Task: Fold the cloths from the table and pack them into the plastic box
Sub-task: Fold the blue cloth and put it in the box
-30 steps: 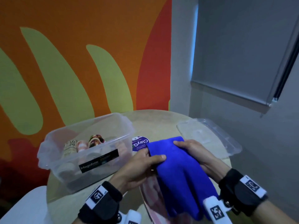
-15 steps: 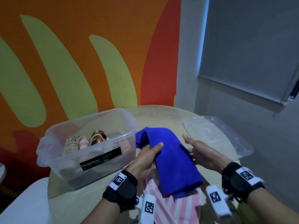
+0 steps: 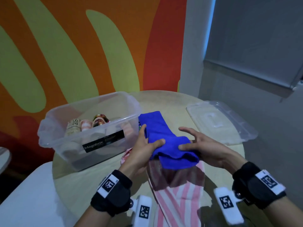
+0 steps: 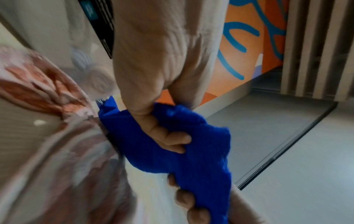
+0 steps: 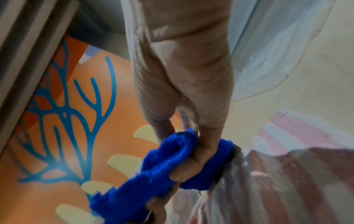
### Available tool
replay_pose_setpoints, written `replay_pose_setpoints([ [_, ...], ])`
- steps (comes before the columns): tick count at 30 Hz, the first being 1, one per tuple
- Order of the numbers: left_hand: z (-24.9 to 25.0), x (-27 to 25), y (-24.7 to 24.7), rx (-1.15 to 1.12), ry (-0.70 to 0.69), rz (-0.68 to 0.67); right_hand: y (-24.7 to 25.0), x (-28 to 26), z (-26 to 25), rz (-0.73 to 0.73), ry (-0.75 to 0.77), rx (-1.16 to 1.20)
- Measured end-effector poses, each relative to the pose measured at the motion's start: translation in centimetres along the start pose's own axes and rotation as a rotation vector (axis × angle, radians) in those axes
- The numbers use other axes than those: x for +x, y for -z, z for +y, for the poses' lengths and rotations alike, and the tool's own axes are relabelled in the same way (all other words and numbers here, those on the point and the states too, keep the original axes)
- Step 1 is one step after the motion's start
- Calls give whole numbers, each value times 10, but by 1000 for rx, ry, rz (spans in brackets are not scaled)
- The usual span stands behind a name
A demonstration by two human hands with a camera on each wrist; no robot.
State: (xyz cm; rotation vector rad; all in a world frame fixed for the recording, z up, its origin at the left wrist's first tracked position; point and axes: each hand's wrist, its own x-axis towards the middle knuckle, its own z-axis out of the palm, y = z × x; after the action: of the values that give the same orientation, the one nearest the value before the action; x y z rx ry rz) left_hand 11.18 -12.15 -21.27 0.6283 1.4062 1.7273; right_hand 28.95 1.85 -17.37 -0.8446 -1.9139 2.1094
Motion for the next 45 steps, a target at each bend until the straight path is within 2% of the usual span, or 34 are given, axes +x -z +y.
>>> replay_pose_setpoints([
  [4,-29,-39,18,234,100,-30,-5,-9,39,-19,-88,-264],
  [6,-39,-51,24,465,119,-50,-6,-8,56,-15,-104,-599],
  [8,-37,-54,26,777,47,-25,-6,-7,61,35,-34,-909],
  [10,-30,-54,27,1158,-107,-12,-11,-13,51,86,82,-1053],
  [11,-27,-55,25,1240,-171,-29,-14,-16,47,92,160,-1112],
  [13,-24,-60,22,1292,-223,-195,-21,-24,40,-32,257,-1179],
  [15,-26,-70,18,1430,-163,-413,-30,-32,46,-197,199,-1243],
  [17,-31,-77,19,1579,-143,-482,-33,-34,60,-240,167,-1355],
  [19,-34,-78,22,1586,-181,-439,-32,-32,71,-189,226,-1394],
  [25,-32,-73,20,1461,-383,-281,-7,-34,69,-32,326,-1188],
  [28,-32,-79,3,1383,-463,-295,2,-41,73,-7,329,-1115],
  [30,-39,-84,-6,1420,-454,-359,5,-46,79,-40,305,-1126],
  [33,-48,-89,-9,1513,-366,-427,4,-48,85,-145,250,-1288],
  [36,-51,-91,-9,1544,-285,-467,4,-50,82,-144,326,-1360],
  [38,-53,-95,-13,1635,-298,-463,3,-51,80,-182,426,-1330],
  [41,-55,-99,-21,1742,-365,-420,-4,-48,84,-285,438,-1350],
  [45,-54,-96,-22,1756,-367,-372,-5,-37,98,-227,483,-1392],
])
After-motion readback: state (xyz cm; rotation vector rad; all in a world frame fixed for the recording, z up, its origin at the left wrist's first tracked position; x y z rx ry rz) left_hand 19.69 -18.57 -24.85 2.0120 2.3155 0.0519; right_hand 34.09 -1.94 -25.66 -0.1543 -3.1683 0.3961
